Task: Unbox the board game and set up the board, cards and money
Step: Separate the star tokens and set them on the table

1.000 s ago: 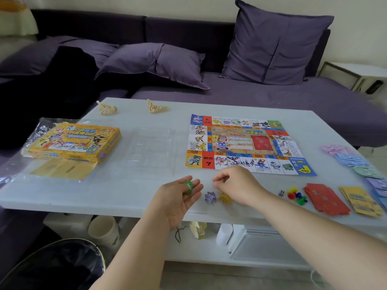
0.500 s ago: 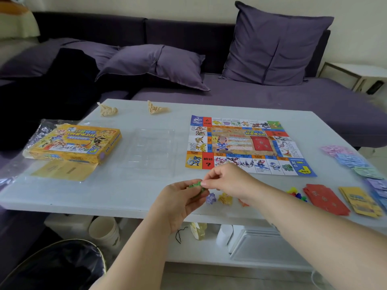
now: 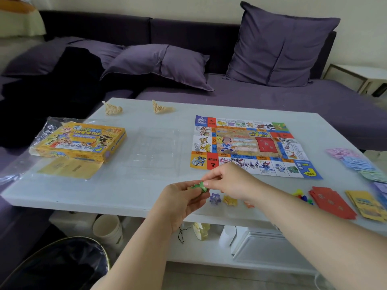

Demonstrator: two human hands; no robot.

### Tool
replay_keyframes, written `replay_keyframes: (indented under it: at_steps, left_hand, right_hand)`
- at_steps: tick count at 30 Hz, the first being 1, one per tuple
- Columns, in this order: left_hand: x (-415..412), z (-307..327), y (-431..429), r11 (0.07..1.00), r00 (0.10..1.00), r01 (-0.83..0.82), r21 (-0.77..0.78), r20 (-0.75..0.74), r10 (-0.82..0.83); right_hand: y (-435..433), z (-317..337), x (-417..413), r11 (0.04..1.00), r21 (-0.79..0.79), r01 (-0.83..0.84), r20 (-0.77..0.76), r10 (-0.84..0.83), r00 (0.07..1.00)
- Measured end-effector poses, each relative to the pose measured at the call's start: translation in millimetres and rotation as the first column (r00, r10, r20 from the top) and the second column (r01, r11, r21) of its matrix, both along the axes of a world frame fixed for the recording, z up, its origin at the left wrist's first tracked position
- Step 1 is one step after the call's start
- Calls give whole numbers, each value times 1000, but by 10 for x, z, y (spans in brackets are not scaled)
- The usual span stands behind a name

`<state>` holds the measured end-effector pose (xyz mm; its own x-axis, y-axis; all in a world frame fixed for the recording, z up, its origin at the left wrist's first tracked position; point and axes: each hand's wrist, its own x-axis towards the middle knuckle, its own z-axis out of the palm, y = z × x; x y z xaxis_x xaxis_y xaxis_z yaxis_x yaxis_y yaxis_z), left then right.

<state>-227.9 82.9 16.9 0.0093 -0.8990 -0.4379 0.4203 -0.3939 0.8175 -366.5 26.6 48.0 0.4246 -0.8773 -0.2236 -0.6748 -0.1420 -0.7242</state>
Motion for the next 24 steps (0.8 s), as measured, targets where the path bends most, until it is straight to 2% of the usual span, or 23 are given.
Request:
replay_keyframes:
  at_steps: [3,9,11,16,24]
  left_hand:
    - [11,-2,8,1000,999,-23,-3,32,23]
    - [34,-31,9,999,995,-30,38,98,26]
    - [37,-26,18,999,996,-21,38,82,18]
    - [66,17,34,999,996,-17,29,-84,20]
    - [62,2,17,1000,1000,-14,6,9,14]
  right_hand:
    - [12,4,32,1000,-7,16,-5,-16,1000]
    - [16,-26,38,994,109,26,55,-32,998]
    - [9,-30,47,993,115,25,49,-31,998]
    - [-20,-26,64,991,101,87,59,-93,994]
    - [-1,-14,78,989,125,74,92,-86,992]
